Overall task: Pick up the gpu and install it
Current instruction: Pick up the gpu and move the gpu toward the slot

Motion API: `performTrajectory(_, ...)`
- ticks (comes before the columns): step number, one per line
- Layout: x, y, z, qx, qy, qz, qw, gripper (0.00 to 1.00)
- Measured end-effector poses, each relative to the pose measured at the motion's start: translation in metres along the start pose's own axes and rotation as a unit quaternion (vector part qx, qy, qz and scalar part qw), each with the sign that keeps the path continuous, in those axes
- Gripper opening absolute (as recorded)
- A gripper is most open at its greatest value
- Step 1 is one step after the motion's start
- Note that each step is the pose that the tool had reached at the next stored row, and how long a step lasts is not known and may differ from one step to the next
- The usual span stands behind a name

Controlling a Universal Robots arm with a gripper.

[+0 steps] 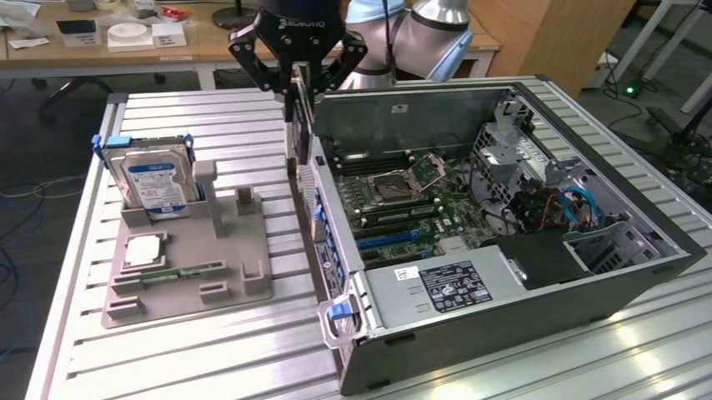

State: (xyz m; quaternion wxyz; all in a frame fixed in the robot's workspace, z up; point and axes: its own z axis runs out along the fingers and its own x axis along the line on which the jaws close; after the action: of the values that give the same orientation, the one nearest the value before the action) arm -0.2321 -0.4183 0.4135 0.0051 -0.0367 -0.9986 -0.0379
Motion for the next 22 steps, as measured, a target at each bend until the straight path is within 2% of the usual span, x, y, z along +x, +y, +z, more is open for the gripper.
performTrajectory(13,-0.040,0.0029,0.0000,0.0000,0.0000,0.000,1.0000,0.29)
performTrajectory(17,-0.048,0.0035,0.0001,0.0001,-0.0003,0.003,1.0000,0.29)
performTrajectory(19,-0.050,0.0036,0.0001,0.0023,-0.0007,0.006,1.0000,0.29)
performTrajectory(22,-0.053,0.0038,0.0001,0.0079,-0.0015,0.012,0.9999,0.29)
